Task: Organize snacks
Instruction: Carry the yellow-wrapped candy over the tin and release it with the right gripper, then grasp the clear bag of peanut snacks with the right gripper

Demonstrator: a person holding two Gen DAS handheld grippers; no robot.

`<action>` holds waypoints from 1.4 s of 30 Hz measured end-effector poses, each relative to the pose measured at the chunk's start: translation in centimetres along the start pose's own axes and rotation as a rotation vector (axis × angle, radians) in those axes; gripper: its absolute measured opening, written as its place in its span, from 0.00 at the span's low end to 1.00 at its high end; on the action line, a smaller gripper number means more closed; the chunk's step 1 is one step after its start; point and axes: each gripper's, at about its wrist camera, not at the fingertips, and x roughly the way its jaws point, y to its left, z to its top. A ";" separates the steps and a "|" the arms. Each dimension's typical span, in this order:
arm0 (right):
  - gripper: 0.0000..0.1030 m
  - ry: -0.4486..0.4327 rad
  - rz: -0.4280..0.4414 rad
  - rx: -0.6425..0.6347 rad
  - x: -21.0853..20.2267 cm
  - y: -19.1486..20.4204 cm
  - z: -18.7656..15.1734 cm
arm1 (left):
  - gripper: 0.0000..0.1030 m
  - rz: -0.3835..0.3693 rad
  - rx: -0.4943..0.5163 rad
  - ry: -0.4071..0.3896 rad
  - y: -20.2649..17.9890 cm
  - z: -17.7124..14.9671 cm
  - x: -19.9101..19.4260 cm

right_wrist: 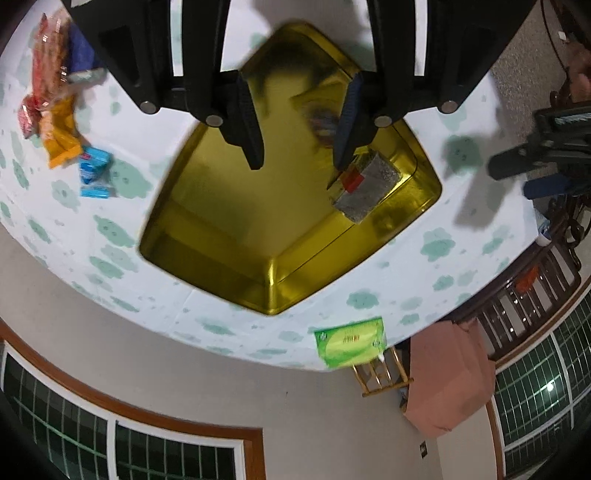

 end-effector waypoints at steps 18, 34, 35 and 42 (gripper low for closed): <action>0.47 0.046 -0.268 0.161 -7.3 -18.0 -6.8 | 0.76 -0.193 0.264 0.020 -12.5 -2.8 -1.0; 0.51 0.111 -0.225 0.106 -4.0 -19.3 -8.9 | 0.76 -0.273 0.417 0.104 -18.9 -5.8 0.5; 0.51 0.125 -0.218 0.110 -3.7 -19.2 -9.0 | 0.76 -0.277 0.425 0.105 -19.2 -5.9 0.6; 0.39 0.091 -0.210 0.147 -3.9 -19.7 -9.5 | 0.76 -0.344 0.495 0.115 -22.1 -6.7 1.1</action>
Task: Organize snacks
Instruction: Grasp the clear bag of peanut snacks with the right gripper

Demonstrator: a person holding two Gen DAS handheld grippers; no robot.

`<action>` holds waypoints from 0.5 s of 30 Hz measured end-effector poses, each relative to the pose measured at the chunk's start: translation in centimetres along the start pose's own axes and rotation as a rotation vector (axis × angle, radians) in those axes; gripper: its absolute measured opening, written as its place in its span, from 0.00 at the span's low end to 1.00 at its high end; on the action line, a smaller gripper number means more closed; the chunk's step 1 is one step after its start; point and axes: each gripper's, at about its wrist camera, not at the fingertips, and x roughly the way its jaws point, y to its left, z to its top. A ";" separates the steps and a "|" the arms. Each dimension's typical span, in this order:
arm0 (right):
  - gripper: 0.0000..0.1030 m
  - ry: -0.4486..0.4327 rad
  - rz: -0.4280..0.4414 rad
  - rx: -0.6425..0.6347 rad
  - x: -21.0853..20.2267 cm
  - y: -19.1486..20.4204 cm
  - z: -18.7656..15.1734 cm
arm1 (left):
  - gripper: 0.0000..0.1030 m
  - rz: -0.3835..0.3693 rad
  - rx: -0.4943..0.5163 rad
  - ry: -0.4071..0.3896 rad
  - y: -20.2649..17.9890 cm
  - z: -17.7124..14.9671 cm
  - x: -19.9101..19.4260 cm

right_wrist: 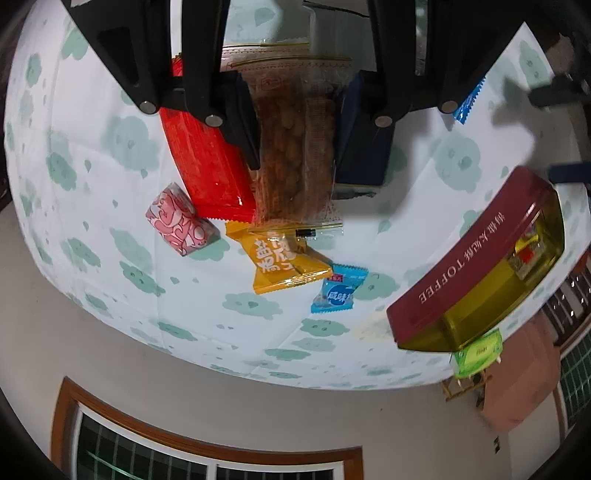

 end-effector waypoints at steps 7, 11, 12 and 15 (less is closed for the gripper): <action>0.39 -0.052 -0.017 0.032 -1.8 -1.3 -1.0 | 0.76 -0.089 0.034 0.019 -2.2 0.7 1.5; 0.39 -0.092 -0.038 0.065 -3.3 -2.4 -2.0 | 0.75 -0.103 0.057 0.035 -3.4 1.3 2.7; 0.39 -0.105 -0.049 0.078 -3.7 -2.8 -2.2 | 0.74 -0.098 0.063 0.037 -3.7 1.5 3.1; 0.39 -0.123 -0.070 0.116 -4.4 -4.0 -2.9 | 0.68 -0.082 0.060 0.046 -4.0 1.7 4.0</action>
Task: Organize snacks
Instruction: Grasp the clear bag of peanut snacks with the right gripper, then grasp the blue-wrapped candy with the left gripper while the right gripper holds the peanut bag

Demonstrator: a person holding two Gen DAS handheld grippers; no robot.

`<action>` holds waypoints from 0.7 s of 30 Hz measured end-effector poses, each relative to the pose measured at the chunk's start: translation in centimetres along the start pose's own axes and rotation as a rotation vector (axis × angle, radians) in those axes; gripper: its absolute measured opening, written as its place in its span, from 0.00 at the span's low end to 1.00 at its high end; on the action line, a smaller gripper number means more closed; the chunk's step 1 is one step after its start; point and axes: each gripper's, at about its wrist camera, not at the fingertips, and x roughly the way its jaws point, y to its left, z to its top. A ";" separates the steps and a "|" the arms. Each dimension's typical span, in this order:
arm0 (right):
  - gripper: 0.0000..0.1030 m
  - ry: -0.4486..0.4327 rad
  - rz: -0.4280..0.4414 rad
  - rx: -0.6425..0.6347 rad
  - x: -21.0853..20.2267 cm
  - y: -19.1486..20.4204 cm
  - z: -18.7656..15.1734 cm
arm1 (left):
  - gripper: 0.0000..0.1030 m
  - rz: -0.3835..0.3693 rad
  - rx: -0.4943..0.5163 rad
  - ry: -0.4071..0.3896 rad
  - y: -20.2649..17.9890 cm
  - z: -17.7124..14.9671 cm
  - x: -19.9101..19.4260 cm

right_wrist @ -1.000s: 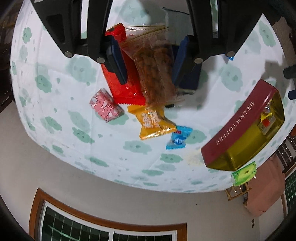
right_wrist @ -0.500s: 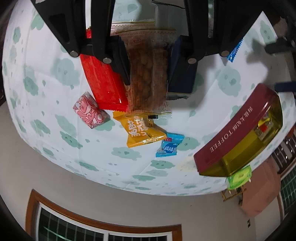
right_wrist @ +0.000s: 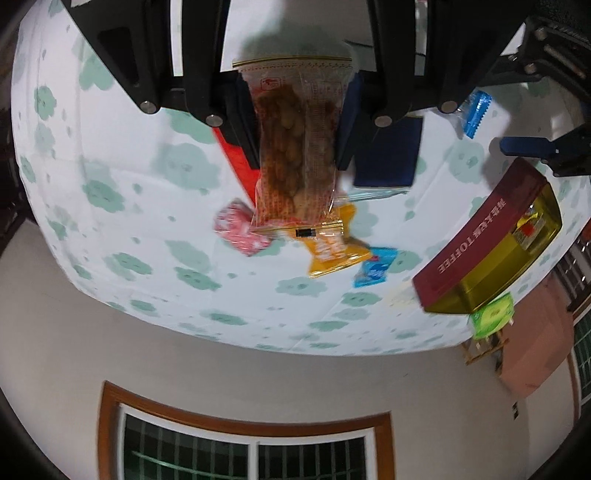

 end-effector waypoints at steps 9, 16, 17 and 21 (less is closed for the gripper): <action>0.39 -0.005 -0.105 0.108 0.7 -4.6 -1.3 | 0.63 -0.001 -0.021 0.011 -0.4 0.5 1.1; 0.39 0.016 -0.150 0.200 2.4 -7.5 -2.8 | 0.54 -0.004 -0.019 0.008 -1.0 0.9 1.4; 0.39 0.023 -0.151 0.211 2.6 -7.8 -3.0 | 0.51 -0.006 -0.014 0.008 -1.1 1.0 1.4; 0.39 0.022 -0.156 0.203 3.0 -7.9 -3.2 | 0.42 -0.009 0.001 0.013 -1.5 1.1 1.6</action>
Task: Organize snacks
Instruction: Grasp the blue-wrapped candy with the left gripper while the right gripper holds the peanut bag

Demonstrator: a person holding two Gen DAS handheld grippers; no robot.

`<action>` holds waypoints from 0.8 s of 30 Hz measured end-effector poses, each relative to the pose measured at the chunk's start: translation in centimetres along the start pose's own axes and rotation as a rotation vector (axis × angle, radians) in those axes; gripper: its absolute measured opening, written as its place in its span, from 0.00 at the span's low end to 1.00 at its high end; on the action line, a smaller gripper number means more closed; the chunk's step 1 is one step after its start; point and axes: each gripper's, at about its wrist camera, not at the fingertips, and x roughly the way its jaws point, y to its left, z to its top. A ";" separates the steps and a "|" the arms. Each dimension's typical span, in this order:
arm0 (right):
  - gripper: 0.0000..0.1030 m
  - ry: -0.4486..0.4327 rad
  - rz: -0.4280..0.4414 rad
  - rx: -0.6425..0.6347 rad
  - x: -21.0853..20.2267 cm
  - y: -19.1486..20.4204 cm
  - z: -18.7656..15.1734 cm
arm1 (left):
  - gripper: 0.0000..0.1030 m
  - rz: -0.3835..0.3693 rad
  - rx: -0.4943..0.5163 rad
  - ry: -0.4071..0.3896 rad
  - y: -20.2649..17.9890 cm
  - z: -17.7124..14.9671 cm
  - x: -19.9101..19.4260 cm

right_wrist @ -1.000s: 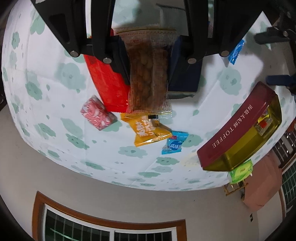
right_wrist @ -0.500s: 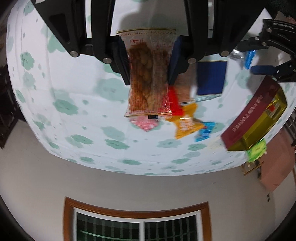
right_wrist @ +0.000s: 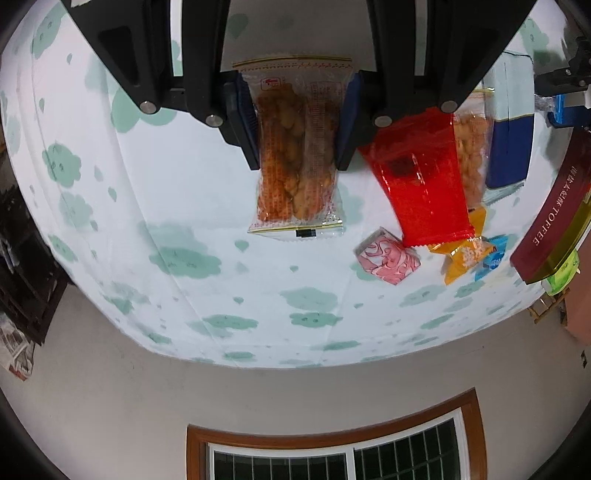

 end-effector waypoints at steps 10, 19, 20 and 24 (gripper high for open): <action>0.39 0.000 -0.004 -0.005 0.1 0.1 0.0 | 0.28 -0.016 -0.038 -0.007 0.5 0.2 0.0; 0.39 0.002 -0.008 -0.011 0.2 0.2 0.0 | 0.27 -0.010 -0.049 -0.023 1.0 0.0 -0.6; 0.40 0.002 -0.009 -0.012 0.2 0.2 0.0 | 0.27 -0.004 -0.044 -0.027 1.0 0.0 -0.8; 0.40 0.002 -0.015 -0.017 0.2 0.3 0.0 | 0.27 0.035 -0.023 -0.042 1.0 0.0 -1.3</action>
